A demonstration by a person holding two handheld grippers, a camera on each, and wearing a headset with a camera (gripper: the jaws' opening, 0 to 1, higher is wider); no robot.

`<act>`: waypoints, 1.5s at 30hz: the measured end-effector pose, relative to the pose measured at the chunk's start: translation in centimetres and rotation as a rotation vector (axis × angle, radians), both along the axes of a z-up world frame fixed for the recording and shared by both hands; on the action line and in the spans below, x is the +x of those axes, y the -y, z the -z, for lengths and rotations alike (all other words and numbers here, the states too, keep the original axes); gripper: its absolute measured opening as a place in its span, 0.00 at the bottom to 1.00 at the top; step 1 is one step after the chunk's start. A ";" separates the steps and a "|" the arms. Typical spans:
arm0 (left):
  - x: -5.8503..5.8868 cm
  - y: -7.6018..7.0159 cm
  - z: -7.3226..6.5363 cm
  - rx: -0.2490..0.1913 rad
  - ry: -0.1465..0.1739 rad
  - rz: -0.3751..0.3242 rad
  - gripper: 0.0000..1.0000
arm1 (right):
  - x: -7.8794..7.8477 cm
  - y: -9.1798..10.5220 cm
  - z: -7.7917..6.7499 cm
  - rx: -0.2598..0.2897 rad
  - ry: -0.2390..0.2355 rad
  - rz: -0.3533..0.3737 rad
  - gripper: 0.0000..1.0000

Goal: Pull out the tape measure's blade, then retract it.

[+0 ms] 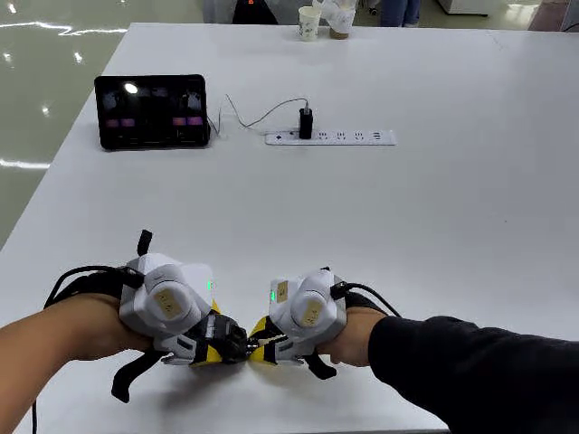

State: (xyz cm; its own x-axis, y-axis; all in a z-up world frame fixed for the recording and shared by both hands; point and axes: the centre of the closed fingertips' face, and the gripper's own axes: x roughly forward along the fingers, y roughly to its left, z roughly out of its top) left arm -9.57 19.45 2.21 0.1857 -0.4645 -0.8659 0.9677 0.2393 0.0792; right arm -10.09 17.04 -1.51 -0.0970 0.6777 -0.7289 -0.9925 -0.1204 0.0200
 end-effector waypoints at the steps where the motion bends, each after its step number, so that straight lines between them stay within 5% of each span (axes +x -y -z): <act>1: 0.0 0.0 0.0 0.001 -0.001 0.001 0.30 | -0.1 0.1 0.0 -0.001 -0.001 0.002 0.10; 45: 0.1 0.1 0.0 0.008 0.001 -0.020 0.30 | 0.4 2.3 0.2 -0.024 -0.027 0.003 0.10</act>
State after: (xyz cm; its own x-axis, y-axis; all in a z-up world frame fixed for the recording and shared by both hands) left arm -9.50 19.40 2.23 0.1956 -0.4536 -0.8695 0.9626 0.2581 0.0819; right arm -9.74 14.74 -1.70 -0.1151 0.6602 -0.7422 -0.9919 -0.1168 0.0498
